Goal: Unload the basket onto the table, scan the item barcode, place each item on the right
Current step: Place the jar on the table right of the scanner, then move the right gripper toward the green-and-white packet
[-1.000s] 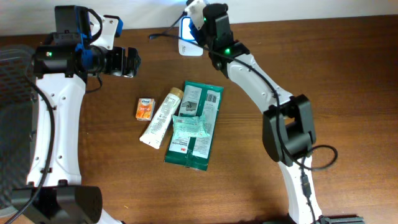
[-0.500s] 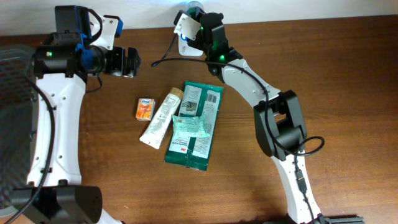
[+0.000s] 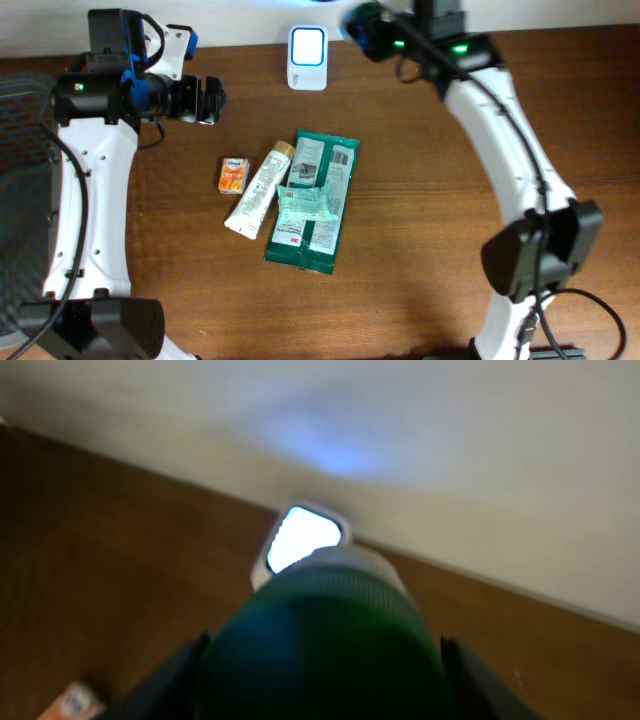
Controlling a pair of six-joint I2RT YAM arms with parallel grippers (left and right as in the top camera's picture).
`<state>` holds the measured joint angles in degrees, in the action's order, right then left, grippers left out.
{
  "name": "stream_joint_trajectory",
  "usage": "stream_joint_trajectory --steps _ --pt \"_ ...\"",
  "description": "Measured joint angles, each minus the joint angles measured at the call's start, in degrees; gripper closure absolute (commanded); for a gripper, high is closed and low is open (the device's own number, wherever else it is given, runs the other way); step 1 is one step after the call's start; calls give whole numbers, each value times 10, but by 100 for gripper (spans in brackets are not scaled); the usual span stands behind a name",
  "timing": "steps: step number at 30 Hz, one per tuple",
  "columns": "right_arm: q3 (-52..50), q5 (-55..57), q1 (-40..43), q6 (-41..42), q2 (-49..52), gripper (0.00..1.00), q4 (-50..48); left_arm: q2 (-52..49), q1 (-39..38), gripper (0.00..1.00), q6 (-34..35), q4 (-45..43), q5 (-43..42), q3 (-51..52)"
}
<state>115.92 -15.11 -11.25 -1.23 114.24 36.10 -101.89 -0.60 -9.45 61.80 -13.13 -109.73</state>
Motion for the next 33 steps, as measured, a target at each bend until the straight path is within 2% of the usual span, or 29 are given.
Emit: stream_joint_trajectory --steps 3,6,10,14,15,16,20,22,23,25,28,30,31,32,33 --pt "-2 -4 55 17 -5 59 174 0 0 1 0 1 0 0" --pt "-27 82 93 24 8 58 269 0 0 1 0 1 0 0" --pt "-113 177 118 27 17 51 242 0 0 1 0 1 0 0" --pt "-211 165 154 45 22 50 189 0 0 1 0 1 0 0" --pt "-217 152 163 45 22 32 189 0 0 1 0 1 0 0" --pt "-217 143 169 46 22 2 188 0 0 1 0 1 0 0" --pt "-216 85 183 61 22 2 186 0 0 1 0 1 0 0" --pt "-192 50 183 71 21 2 197 0 0 1 0 1 0 0" --pt "-157 29 183 73 16 2 233 0 0 1 0 0 0 0" --pt "-99 3 175 82 -23 2 314 0 0 1 0 1 0 0" --pt "-70 -36 136 101 -124 2 351 0 0 1 0 1 0 0" --pt "-89 -83 92 103 -126 1 356 0 0 1 0 1 0 0" --pt "-111 -93 72 103 -118 6 353 0 0 1 0 1 0 0" --pt "-155 -101 36 107 -97 17 332 0 0 1 0 1 0 0" --pt "-189 -106 4 116 -73 22 316 0 0 1 0 1 0 0"
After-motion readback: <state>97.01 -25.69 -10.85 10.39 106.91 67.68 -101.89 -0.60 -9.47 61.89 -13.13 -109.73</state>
